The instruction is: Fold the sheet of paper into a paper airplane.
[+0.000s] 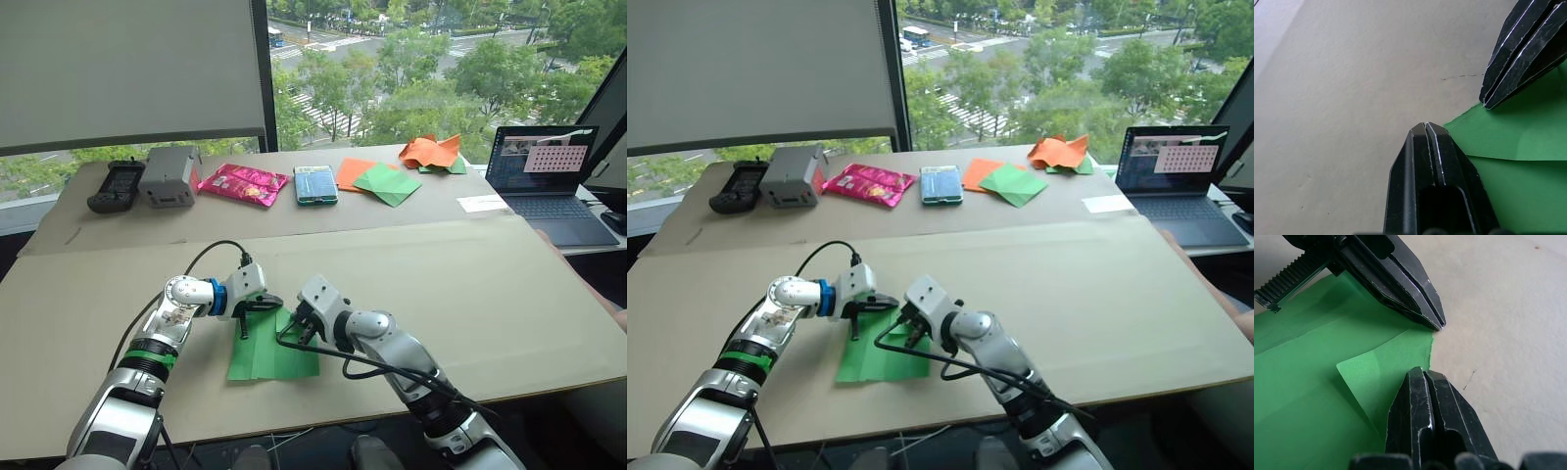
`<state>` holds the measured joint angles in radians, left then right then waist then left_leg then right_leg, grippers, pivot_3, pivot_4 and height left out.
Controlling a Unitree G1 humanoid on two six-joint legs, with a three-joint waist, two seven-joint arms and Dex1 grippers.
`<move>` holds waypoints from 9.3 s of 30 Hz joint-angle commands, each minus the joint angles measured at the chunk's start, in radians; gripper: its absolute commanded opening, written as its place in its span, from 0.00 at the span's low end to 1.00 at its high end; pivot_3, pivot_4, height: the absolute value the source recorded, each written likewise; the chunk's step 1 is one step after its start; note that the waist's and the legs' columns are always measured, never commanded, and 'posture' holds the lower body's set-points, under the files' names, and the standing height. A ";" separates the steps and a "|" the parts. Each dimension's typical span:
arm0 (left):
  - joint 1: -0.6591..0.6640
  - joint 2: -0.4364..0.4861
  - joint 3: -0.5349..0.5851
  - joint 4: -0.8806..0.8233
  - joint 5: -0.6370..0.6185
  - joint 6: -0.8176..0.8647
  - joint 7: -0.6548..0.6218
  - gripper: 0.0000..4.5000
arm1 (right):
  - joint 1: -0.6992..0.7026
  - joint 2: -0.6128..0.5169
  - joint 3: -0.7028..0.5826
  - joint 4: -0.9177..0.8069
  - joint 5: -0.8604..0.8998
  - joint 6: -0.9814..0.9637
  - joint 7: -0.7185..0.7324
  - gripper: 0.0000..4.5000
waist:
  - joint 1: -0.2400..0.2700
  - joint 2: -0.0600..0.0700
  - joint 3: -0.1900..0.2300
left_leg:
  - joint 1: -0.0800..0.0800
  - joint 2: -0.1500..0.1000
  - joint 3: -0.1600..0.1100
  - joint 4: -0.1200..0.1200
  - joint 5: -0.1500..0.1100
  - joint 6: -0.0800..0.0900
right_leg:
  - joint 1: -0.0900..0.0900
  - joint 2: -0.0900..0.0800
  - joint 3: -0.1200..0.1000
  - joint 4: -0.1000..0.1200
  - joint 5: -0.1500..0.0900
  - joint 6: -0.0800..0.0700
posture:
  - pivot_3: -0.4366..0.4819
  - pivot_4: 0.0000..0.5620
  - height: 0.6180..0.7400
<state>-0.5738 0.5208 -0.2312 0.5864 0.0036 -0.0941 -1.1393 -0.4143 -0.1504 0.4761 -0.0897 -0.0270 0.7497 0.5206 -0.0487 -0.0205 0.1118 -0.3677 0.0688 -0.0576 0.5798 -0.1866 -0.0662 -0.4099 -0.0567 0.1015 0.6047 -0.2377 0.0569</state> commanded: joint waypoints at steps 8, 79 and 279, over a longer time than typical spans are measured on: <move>0.021 0.014 -0.036 0.043 0.043 0.009 -0.015 0.00 | 0.061 -0.054 0.048 -0.004 -0.015 0.072 0.001 0.00 | 0.000 0.000 -0.001 | 0.000 0.000 0.000 -0.001 0.000 0.000 | 0.001 0.000 0.000 -0.004 0.000 0.000 | 0.48 0.27 0.88; 0.151 0.098 0.173 -0.277 -0.155 0.314 0.048 0.06 | 0.032 -0.010 0.043 0.080 0.023 -0.071 0.009 0.00 | -0.019 -0.002 0.001 | -0.002 0.000 0.000 -0.006 -0.001 -0.002 | -0.004 -0.001 -0.001 -0.008 0.000 0.000 | 0.48 0.27 0.88; 0.388 0.248 0.268 -0.655 -0.361 0.619 0.118 0.01 | -0.110 0.202 -0.020 0.327 -0.044 -0.180 -0.067 0.00 | -0.026 -0.002 0.006 | -0.002 0.000 -0.001 -0.008 0.000 0.000 | -0.011 0.000 -0.001 0.004 -0.002 -0.004 | 0.48 0.27 0.88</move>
<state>-0.1549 0.7722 0.0177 -0.0332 -0.3342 0.5170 -1.0285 -0.5280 0.0497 0.4482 0.2152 -0.0642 0.5575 0.4522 -0.0751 -0.0222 0.1175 -0.3695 0.0689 -0.0585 0.5720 -0.1870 -0.0667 -0.4213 -0.0572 0.1003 0.6085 -0.2398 0.0531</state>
